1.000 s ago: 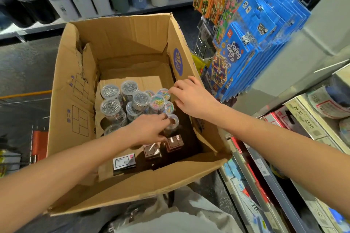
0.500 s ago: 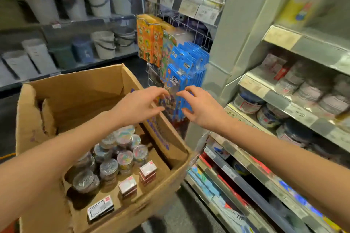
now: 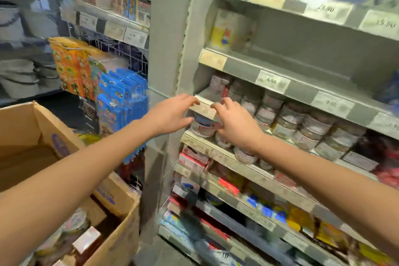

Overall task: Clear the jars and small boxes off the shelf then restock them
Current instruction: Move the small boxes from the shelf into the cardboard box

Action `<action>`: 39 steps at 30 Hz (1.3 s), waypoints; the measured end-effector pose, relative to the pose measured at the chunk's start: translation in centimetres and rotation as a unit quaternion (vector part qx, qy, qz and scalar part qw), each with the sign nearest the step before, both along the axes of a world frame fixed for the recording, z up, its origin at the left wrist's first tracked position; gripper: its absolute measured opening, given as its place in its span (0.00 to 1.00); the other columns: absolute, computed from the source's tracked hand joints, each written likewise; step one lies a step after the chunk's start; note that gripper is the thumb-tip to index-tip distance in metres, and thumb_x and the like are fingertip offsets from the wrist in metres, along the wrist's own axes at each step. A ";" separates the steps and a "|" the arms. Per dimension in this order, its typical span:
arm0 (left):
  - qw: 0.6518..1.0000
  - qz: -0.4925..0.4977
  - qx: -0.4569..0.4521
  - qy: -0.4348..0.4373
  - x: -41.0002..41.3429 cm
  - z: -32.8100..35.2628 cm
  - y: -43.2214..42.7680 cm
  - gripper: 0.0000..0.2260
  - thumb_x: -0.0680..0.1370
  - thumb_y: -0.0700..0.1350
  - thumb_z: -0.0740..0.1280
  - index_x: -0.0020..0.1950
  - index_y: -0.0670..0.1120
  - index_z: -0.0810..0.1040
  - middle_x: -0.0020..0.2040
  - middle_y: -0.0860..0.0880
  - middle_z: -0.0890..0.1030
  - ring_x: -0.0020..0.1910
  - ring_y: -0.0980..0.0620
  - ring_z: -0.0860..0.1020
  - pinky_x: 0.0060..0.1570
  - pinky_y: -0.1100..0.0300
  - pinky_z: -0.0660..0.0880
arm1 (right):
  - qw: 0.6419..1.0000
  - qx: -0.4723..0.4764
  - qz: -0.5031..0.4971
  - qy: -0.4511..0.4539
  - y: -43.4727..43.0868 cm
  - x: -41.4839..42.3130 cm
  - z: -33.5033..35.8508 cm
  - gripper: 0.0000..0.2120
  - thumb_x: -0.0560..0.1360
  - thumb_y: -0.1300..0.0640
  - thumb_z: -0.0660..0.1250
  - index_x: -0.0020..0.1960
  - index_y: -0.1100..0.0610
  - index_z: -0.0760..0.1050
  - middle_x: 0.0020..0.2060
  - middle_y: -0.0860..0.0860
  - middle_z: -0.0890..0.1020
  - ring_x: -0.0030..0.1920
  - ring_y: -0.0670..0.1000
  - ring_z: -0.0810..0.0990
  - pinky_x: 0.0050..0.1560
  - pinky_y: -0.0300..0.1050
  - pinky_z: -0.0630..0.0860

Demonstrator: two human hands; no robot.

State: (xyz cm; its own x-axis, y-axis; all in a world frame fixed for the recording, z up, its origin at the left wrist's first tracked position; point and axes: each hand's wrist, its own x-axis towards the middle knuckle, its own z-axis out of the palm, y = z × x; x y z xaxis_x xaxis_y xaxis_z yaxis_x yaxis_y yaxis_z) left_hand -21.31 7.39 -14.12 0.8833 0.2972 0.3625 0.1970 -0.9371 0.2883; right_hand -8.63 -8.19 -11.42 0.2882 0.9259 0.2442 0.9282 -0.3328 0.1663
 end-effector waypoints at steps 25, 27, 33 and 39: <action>0.985 -0.018 -0.129 0.112 28.5 -5.2 13.7 0.33 0.56 0.62 0.71 0.60 0.57 0.74 0.55 0.50 0.80 0.49 0.50 0.79 0.50 0.54 0.78 | 0.986 0.004 0.003 -0.166 3.6 9.5 -2.5 0.21 0.67 0.59 0.71 0.59 0.60 0.74 0.53 0.59 0.77 0.55 0.62 0.75 0.47 0.53 0.78; 0.981 -0.037 -0.137 0.130 28.8 -5.4 13.3 0.32 0.60 0.59 0.73 0.64 0.55 0.73 0.57 0.49 0.79 0.53 0.50 0.78 0.56 0.52 0.76 | 0.986 0.009 -0.007 -0.164 3.8 9.9 -2.8 0.21 0.67 0.59 0.71 0.59 0.59 0.74 0.53 0.59 0.77 0.56 0.62 0.75 0.47 0.54 0.77; 0.989 -0.090 -0.114 0.042 25.4 -2.7 9.5 0.28 0.72 0.47 0.73 0.70 0.52 0.67 0.65 0.47 0.75 0.62 0.44 0.74 0.59 0.55 0.71 | 0.988 0.006 -0.024 -0.155 3.6 9.9 -3.1 0.21 0.69 0.58 0.69 0.61 0.60 0.73 0.56 0.60 0.76 0.60 0.64 0.73 0.52 0.56 0.76; 0.996 -0.014 -0.085 -0.009 22.1 -1.7 7.8 0.20 0.72 0.48 0.70 0.62 0.51 0.70 0.59 0.44 0.70 0.52 0.40 0.77 0.51 0.53 0.74 | 0.990 0.007 -0.035 -0.139 3.5 9.9 -3.1 0.21 0.68 0.59 0.70 0.60 0.60 0.73 0.57 0.60 0.75 0.60 0.64 0.72 0.53 0.56 0.75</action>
State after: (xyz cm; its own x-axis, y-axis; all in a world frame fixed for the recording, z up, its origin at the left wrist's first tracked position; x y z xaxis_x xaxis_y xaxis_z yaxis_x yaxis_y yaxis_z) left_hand 0.83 15.22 -15.78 0.8859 0.3307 0.3254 0.1643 -0.8796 0.4465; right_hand 1.28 -4.67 -14.49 0.2717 0.9016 0.3365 0.8212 -0.3995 0.4075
